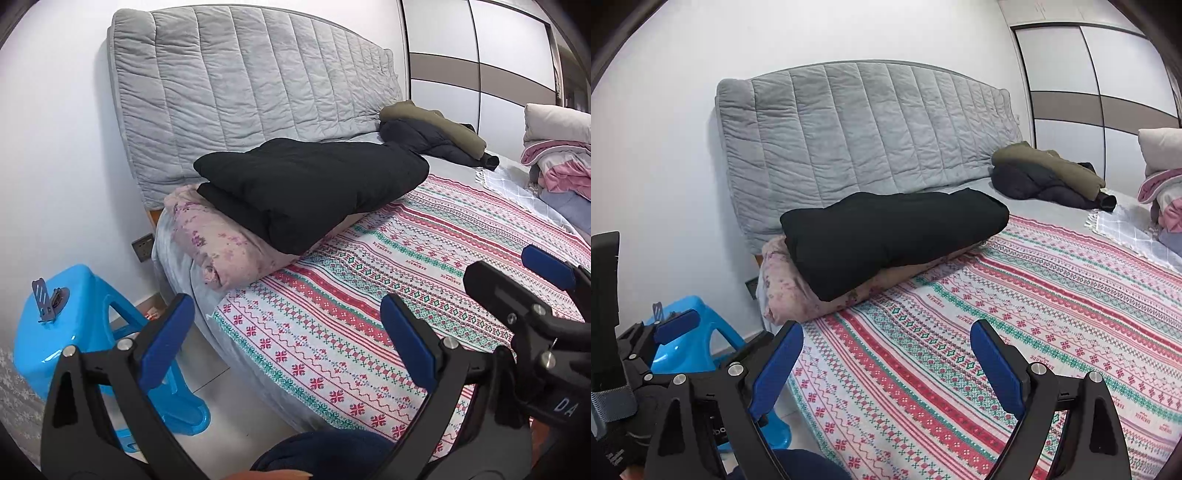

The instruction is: Fold large clothes

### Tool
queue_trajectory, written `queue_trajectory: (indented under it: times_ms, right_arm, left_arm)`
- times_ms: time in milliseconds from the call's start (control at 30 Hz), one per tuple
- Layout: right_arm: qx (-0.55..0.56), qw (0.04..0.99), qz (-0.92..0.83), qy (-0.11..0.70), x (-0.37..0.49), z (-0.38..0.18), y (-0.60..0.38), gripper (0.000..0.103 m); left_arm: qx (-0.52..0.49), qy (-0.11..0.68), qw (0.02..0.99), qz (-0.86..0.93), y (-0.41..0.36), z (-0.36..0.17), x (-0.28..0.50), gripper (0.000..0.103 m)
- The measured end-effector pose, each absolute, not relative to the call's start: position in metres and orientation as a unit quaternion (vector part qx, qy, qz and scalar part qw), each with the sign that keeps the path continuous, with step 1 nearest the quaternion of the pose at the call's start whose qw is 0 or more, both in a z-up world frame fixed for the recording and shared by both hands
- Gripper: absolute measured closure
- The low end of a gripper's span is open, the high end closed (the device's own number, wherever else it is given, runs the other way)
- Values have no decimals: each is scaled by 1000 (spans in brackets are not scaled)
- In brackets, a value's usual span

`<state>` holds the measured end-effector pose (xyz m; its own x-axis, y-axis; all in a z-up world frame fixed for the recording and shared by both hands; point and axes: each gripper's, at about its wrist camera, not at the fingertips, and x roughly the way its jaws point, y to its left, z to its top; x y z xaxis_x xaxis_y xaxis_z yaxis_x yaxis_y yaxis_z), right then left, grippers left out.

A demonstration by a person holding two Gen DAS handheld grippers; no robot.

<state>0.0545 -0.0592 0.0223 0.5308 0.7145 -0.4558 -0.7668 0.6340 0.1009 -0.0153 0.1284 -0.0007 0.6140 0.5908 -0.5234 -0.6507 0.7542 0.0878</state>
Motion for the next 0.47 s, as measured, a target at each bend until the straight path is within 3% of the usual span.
queue_trajectory:
  times_ms: [467]
  right_arm:
    - [-55, 873, 423, 237, 57, 20, -58, 10]
  left_arm:
    - [-59, 275, 896, 344, 129, -2, -13, 3]
